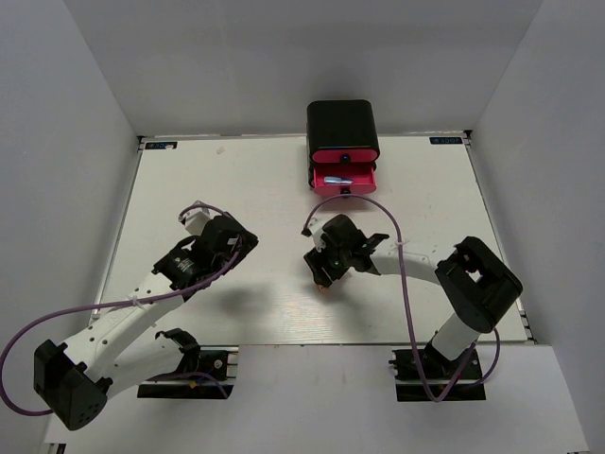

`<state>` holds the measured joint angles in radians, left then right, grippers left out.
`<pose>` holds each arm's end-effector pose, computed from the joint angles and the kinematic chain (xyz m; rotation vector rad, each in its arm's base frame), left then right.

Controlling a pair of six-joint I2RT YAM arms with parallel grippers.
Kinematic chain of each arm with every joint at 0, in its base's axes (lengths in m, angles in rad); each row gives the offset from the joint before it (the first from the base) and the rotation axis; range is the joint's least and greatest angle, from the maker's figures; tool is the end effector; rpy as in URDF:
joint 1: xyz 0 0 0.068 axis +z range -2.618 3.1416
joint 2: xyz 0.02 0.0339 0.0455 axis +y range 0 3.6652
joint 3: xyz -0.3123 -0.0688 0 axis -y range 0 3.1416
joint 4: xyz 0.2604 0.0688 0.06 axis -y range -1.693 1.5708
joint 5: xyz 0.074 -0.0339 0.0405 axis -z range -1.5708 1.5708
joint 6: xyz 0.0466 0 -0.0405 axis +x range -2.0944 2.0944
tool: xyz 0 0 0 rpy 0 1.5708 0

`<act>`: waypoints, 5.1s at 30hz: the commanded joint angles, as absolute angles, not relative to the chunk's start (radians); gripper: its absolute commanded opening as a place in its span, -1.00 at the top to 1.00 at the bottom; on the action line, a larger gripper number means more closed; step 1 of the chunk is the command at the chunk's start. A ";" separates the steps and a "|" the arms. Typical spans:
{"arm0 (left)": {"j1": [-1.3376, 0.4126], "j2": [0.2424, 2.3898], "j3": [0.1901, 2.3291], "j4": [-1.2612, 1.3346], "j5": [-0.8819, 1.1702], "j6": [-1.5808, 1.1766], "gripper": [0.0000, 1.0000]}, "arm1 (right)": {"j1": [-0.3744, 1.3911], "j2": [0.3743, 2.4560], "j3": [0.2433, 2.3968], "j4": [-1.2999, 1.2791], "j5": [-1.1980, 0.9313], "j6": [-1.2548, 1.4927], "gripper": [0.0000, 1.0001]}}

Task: Sort the stationery into containers
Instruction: Pick up the stationery from the center of the board, then place the stationery in the drawer, then close the drawer in the storage box.

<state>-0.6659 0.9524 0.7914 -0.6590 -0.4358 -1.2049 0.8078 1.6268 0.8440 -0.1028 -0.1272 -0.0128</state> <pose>0.1576 -0.0988 0.3005 -0.8148 2.1878 -0.4321 0.2310 0.2502 0.1911 -1.0547 2.2815 0.4945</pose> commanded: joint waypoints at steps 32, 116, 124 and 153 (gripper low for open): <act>-0.676 0.983 0.692 -0.506 -0.322 -1.152 -0.57 | 0.618 1.364 0.910 0.282 -0.092 -0.600 0.94; -0.676 1.031 0.672 -0.428 -0.267 -1.134 -0.57 | 0.236 1.804 1.333 -0.380 -0.690 -1.295 1.00; -0.676 1.031 0.672 -0.428 -0.267 -1.134 -0.57 | 0.247 1.862 1.341 -0.224 -0.560 -1.253 1.00; -0.676 1.069 0.699 -0.428 -0.267 -1.134 -0.57 | 0.275 2.019 1.525 -0.083 -0.474 -1.175 0.85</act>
<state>-0.6716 1.0748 0.6655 -0.4335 -0.2718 -1.1412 0.2703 2.0087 1.4727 -0.1333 -0.4900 -1.1839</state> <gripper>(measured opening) 0.783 0.070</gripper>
